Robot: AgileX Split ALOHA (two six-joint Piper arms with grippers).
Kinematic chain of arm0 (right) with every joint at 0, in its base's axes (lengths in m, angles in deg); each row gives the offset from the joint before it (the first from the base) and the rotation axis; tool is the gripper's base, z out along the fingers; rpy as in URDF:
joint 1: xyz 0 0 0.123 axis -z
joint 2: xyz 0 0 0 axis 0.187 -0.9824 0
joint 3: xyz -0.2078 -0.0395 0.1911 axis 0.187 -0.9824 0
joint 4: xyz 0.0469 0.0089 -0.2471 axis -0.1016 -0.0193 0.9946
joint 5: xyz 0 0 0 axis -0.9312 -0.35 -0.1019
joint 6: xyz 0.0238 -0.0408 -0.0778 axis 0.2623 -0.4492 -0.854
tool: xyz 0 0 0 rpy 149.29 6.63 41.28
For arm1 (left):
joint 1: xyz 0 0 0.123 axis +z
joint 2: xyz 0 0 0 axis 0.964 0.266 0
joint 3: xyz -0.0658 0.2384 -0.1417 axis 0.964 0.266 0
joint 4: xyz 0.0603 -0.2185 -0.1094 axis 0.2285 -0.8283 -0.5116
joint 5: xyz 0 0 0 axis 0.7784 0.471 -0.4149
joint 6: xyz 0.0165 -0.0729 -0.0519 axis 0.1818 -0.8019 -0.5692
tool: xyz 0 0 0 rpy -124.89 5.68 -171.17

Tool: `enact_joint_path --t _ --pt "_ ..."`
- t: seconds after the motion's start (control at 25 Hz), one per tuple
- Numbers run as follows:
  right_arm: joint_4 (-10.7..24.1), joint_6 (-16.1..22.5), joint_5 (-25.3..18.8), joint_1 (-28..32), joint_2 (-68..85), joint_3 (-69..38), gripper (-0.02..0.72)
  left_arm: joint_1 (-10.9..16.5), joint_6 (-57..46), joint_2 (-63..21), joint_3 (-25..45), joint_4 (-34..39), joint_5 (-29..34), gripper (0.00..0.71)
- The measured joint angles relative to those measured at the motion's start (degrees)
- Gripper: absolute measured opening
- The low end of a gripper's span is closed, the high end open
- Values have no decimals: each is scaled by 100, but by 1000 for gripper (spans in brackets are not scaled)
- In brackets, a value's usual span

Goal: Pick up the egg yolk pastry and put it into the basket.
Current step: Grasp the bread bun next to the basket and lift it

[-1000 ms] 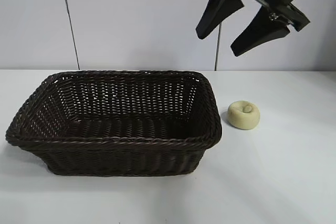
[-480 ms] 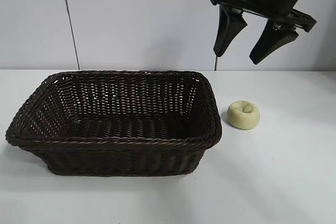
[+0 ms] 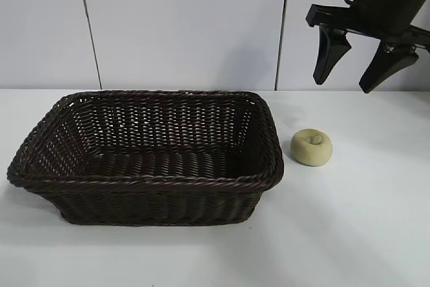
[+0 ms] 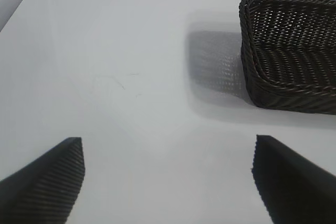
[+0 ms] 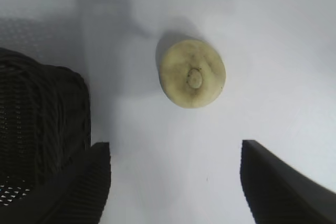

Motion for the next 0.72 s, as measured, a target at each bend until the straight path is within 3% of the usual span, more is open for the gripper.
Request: enact_joint_path --t 0.4,0.72 --pt "-85 20 731 -67 -708 0 503 0 0 0 0 0 0 631" --pt "-98 278 1168 -67 -1341 0 503 0 0 0 0 0 0 631"
